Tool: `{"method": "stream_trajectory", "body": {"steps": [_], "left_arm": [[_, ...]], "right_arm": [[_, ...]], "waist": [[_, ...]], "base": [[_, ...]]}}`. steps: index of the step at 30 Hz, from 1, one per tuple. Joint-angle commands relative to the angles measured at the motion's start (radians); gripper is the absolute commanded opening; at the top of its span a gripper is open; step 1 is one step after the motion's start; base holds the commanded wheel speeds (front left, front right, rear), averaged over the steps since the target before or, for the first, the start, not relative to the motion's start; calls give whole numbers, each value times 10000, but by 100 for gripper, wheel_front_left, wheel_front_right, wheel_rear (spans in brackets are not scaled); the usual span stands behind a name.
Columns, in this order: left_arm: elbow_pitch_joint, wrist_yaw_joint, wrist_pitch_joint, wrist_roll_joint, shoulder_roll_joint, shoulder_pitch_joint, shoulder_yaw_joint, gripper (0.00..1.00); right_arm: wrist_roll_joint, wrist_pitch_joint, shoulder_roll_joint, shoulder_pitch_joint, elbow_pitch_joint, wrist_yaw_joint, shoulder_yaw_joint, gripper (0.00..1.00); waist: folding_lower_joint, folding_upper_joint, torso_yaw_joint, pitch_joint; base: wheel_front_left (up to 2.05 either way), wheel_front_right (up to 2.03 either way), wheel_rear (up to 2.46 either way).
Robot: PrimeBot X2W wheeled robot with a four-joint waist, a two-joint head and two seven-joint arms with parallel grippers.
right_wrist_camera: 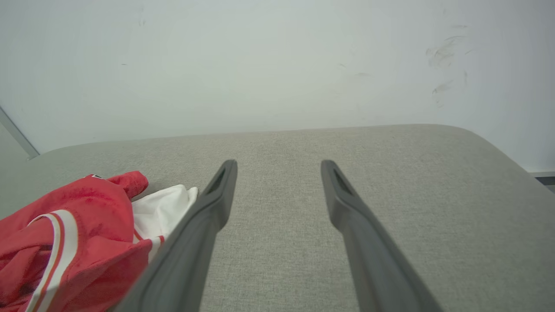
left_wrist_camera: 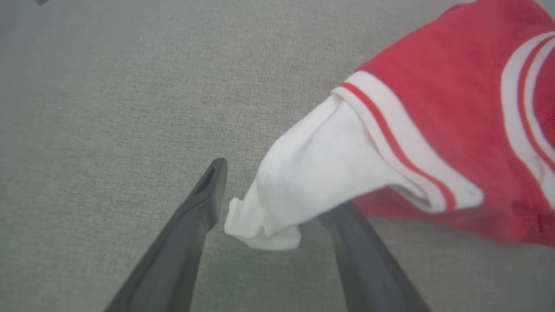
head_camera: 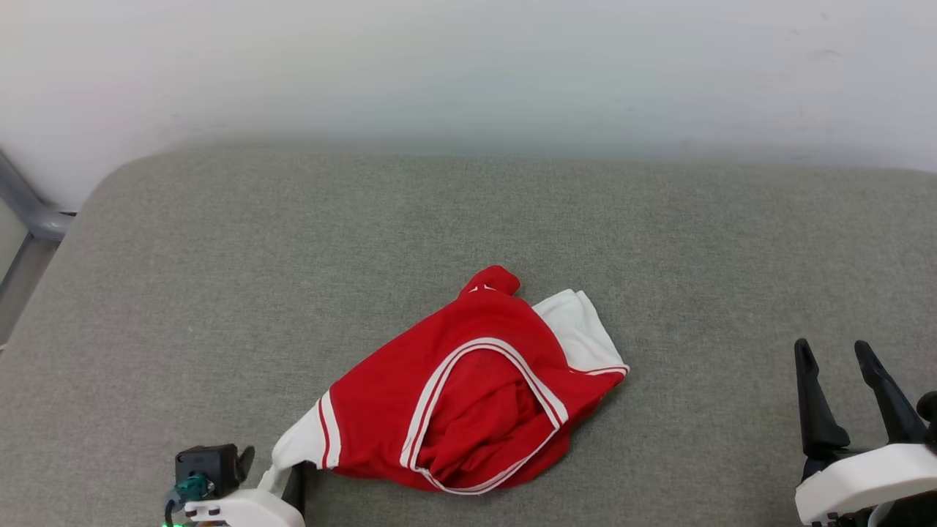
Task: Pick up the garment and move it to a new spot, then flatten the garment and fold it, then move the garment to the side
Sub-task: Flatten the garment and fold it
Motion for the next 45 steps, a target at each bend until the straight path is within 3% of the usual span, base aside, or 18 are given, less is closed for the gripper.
{"method": "stream_trajectory", "body": {"steps": [1,5,10,15,21,29,34,42,43,45], "left_arm": [[-70,69,-152,78,-8,-135,74,100],[-444,284,-1001,397,42,-194,316,100],[-1083,225,-1619,669,-105,-402,616,100],[-1847,180,-1802,1105,-303,-649,750,100],[-2460,66,-1850,1567,-655,-1042,678,100],[-2564,-269,-1874,1928,-1182,-1597,530,100],[-2462,-510,-1878,2095,-1495,-1871,520,100],[-2116,-793,-1870,2285,-1886,-1862,770,100],[-2047,-833,-1870,2237,-1949,-1807,780,100],[-1880,-936,-1861,2112,-2009,-1721,742,100]], "right_arm": [[-19,33,15,59,4,-10,-16,100],[233,255,17,128,165,-10,-18,100],[594,792,17,-130,822,-9,-93,100],[954,1977,18,-877,1807,-9,-148,100],[1427,3695,-518,-2327,3126,-9,226,100],[1981,5488,-1541,-4418,4941,-9,1526,100],[2242,5961,-2062,-5483,5981,-9,2548,100],[3025,7495,-2395,-5630,7790,-6,4343,100],[3154,7705,-2383,-5551,7951,-6,4484,55],[3408,7883,-2425,-5488,8119,-6,4639,0]], "waist": [[1,0,67,-130],[1,0,207,-347],[1,0,528,-432],[1,0,996,-230],[1,0,1663,241],[1,0,2462,1024],[1,0,2750,1508],[1,0,2877,1795],[1,0,2874,1795],[1,0,2855,1785]], "base": [[0,0,0],[0,0,0],[0,0,0],[0,0,0],[0,0,0],[0,0,0],[0,0,0],[0,0,0],[0,0,0],[0,0,0]]}}
